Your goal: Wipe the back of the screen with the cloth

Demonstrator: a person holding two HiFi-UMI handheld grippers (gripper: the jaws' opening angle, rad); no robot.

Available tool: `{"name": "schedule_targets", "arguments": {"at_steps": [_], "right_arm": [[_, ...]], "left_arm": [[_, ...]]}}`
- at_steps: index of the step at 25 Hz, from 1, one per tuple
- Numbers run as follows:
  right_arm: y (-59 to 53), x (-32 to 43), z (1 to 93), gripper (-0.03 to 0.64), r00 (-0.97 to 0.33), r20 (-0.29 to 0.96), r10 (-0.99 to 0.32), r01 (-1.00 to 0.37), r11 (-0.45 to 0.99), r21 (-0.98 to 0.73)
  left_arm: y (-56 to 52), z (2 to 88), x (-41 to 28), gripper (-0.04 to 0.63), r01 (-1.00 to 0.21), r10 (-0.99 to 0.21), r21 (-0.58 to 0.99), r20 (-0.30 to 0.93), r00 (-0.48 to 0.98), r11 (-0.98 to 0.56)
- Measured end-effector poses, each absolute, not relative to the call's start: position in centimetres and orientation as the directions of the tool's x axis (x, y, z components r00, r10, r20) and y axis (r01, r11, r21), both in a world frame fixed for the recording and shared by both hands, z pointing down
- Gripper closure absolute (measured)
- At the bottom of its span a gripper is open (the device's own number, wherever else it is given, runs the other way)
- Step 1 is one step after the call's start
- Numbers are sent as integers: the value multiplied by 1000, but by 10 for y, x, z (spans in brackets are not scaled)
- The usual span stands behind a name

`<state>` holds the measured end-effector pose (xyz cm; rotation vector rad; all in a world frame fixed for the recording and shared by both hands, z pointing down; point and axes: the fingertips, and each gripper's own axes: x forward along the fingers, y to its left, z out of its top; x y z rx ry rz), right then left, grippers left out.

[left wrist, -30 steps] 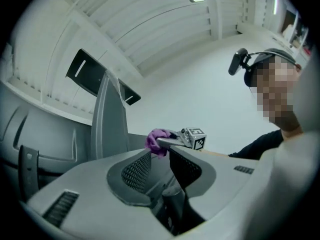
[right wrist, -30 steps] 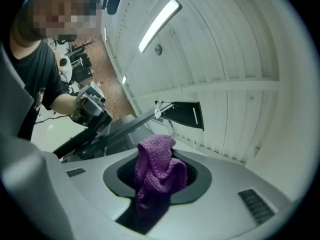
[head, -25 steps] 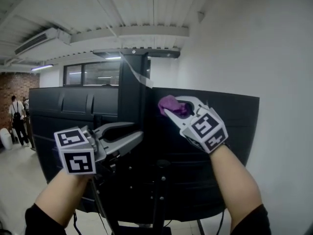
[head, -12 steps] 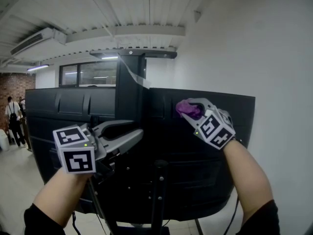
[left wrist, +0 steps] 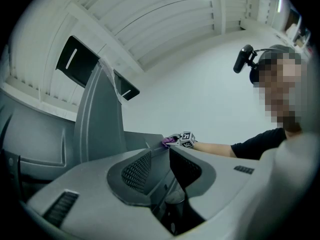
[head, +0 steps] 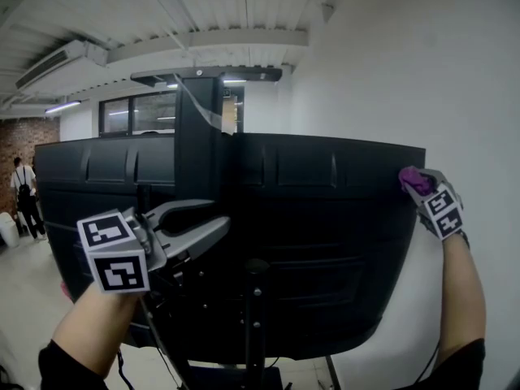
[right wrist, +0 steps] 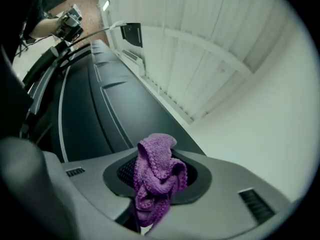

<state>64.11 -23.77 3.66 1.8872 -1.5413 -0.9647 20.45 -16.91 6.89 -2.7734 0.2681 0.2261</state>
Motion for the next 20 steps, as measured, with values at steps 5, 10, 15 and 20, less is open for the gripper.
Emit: {"name": "schedule_targets", "arguments": {"at_steps": [5,10,15,20], "right_arm": [[-227,596,32,492,-15,-264,-965,-594,-203,779],[-231,437,50,491,-377,-195,-906,-482,12,876],[-240,317,91,491,-530,-36,-847,-254,119,960],[-266,266,121,491,-484,66,-873,-71,114,991]], "left_arm": [[-171,73,214,494,-221,-169,-308,-187,968,-925],[-166,75,224,494,-255,-197,-302,-209,958,-919],[-161,82,224,494,-290,-235,-298,-205,950,-909],[-156,89,228,494,-299,-246,-299,-203,948,-906]]}}
